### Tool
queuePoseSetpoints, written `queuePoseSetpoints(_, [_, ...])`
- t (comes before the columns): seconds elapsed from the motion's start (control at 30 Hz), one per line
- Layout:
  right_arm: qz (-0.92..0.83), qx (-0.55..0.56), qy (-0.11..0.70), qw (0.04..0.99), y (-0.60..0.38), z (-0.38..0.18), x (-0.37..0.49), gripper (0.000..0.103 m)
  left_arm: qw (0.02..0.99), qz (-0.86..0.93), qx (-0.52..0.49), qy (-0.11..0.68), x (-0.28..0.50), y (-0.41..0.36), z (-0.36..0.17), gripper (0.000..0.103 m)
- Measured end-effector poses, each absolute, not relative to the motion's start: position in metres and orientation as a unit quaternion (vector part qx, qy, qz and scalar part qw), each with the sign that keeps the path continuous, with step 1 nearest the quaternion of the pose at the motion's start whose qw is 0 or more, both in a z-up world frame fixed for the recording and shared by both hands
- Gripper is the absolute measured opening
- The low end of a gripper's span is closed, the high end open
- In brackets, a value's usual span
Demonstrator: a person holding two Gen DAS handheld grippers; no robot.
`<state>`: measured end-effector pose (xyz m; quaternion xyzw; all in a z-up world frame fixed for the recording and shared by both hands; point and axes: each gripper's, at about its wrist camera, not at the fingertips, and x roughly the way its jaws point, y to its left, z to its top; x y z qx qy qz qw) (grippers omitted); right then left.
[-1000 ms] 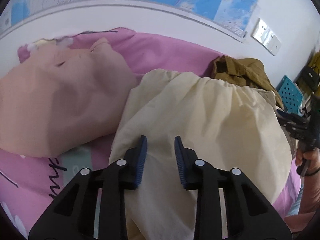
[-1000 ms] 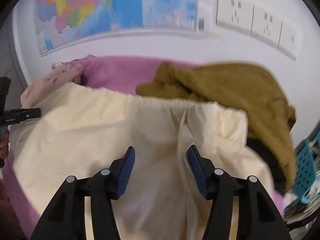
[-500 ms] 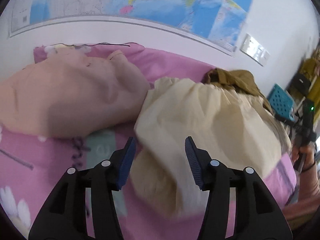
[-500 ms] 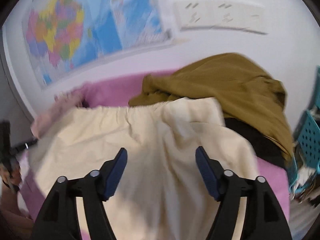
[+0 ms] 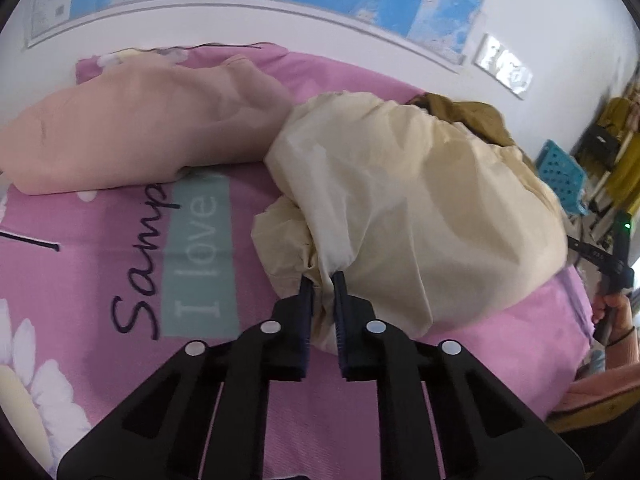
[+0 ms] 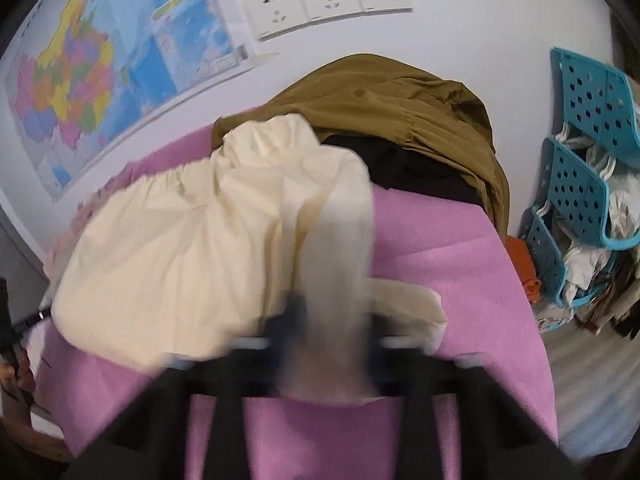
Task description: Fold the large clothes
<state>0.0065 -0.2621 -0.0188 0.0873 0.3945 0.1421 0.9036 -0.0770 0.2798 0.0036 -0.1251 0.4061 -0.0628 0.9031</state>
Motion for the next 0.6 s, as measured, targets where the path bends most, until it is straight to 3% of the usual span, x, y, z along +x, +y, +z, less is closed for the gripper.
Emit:
queuePoseSetpoints(0.07, [0.133, 0.095, 0.390, 0.906, -0.267, -0.018, 0.009, 0.004, 0.905, -0.063, -0.138, 0.398, -0.076, 0.294, 0.010, 0.009])
queuePoseSetpoints(0.33, [0.120, 0.111, 0.389, 0.907, -0.273, -0.028, 0.021, 0.004, 0.900, -0.043, -0.127, 0.415, -0.081, 0.292, -0.006, 0.012])
queuePoseSetpoints(0.4, [0.119, 0.138, 0.393, 0.901, -0.282, -0.028, 0.021, 0.011, 0.901, -0.046, -0.165, 0.399, -0.091, 0.303, 0.000, 0.015])
queuePoseSetpoints(0.43, [0.121, 0.153, 0.396, 0.897, -0.288, -0.027, 0.018, 0.016, 0.904, -0.044, -0.172, 0.389, -0.096, 0.307, 0.004, 0.024])
queuePoseSetpoints(0.47, [0.118, 0.160, 0.398, 0.896, -0.293, -0.024, 0.015, 0.028, 0.907, -0.042, -0.179, 0.379, -0.103, 0.312, 0.009, 0.031])
queuePoseSetpoints(0.53, [0.120, 0.177, 0.391, 0.895, -0.301, -0.018, 0.005, 0.037, 0.909, -0.051, -0.183, 0.371, -0.113, 0.315, 0.017, 0.033])
queuePoseSetpoints(0.57, [0.121, 0.195, 0.384, 0.895, -0.307, -0.013, -0.004, 0.058, 0.910, -0.062, -0.187, 0.366, -0.118, 0.316, 0.021, 0.036])
queuePoseSetpoints(0.6, [0.117, 0.208, 0.377, 0.895, -0.311, -0.010, -0.013, 0.063, 0.909, -0.080, -0.195, 0.360, -0.124, 0.316, 0.025, 0.038])
